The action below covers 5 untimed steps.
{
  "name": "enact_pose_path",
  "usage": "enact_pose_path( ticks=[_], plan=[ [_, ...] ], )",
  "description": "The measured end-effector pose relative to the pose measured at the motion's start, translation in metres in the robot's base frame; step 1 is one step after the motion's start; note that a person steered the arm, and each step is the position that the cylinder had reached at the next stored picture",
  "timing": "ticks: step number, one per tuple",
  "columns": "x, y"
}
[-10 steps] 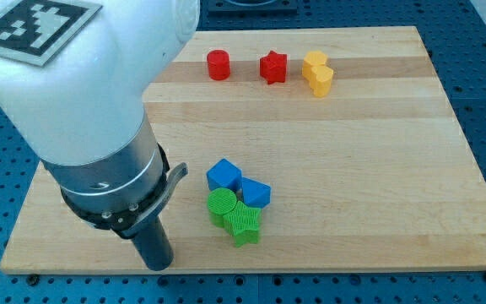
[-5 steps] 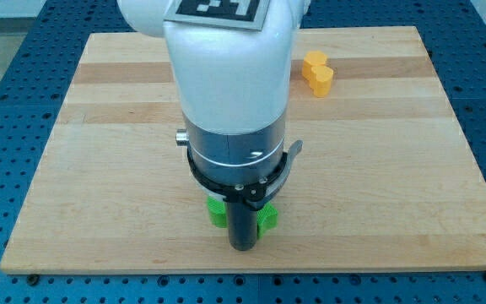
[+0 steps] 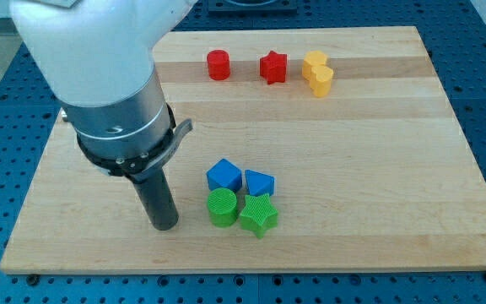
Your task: Separate the green blocks
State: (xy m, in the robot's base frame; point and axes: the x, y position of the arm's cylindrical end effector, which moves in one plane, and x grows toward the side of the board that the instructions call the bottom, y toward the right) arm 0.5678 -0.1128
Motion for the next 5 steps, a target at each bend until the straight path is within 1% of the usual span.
enact_pose_path(
  ticks=[1,2,5],
  plan=[
    [0.0,0.002],
    [0.0,0.037],
    [-0.001,0.192]
  ],
)
